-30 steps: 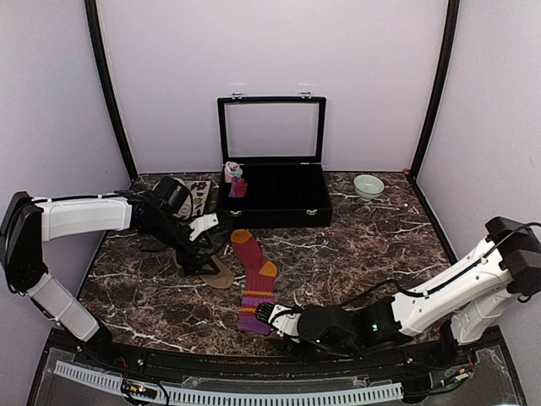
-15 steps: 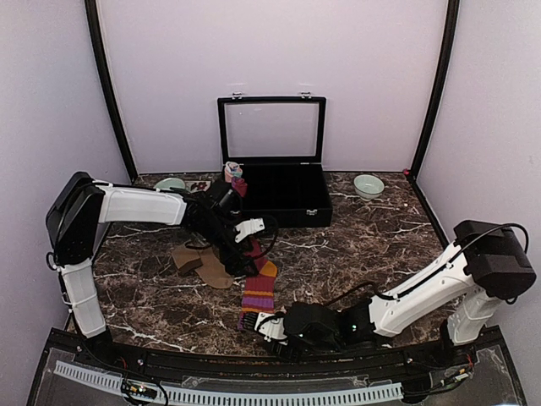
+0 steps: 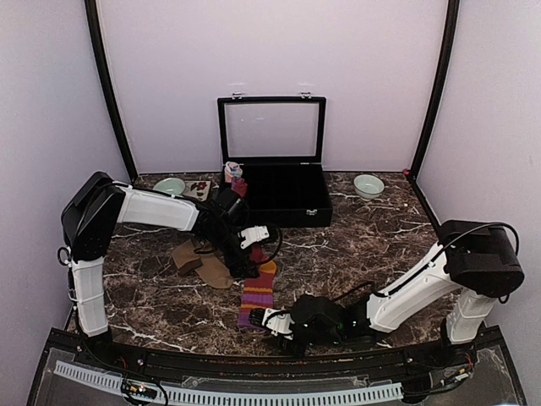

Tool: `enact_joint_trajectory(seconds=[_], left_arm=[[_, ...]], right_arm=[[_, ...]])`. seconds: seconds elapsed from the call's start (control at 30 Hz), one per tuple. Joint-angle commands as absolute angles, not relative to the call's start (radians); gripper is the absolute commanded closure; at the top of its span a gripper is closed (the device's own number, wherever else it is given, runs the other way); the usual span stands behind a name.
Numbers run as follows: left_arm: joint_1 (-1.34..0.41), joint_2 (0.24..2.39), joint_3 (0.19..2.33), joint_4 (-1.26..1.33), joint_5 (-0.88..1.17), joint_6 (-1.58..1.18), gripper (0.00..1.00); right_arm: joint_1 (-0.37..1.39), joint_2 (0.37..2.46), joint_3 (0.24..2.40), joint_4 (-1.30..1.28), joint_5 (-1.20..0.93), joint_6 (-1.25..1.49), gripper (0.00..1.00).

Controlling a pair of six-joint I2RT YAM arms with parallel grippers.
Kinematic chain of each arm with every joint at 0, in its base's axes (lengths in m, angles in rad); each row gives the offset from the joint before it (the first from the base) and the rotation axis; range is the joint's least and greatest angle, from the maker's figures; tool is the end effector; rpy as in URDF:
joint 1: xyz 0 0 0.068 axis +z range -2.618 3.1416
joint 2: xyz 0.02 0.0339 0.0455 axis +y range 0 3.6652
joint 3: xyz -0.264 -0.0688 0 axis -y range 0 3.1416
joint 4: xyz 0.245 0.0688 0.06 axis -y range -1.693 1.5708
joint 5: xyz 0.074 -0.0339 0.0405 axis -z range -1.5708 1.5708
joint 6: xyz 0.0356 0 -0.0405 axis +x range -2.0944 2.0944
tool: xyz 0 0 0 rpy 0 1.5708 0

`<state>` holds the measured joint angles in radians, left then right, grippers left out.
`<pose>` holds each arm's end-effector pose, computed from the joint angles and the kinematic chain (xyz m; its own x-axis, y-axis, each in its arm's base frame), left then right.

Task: Roll the socks
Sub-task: Roll the sock at the center of the board.

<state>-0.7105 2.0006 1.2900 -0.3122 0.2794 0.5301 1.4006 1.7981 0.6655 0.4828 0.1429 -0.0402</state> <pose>0.3053 -0.2756 0.1468 -0.1862 0.8013 -0.5685 0.9620 0.2663 0.0603 0.0600 0.3192 0.1082 -0.0640 -0.6070 -0.7921 -0.9596 0.2552 -0.1181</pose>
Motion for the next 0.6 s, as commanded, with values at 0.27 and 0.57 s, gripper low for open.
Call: enact_joint_trajectory(seconds=[0.27,0.57], left_arm=[[-0.708,1.931,1.268,-0.354,0.252,0.574,0.02],[-0.706,1.855,1.224,-0.374,0.246,0.592,0.01]], right_arm=[[1.373,1.867,0.695,0.492,0.191,-0.098,0.76],[1.375,1.868,0.746,0.422,0.218,-0.137,0.78]])
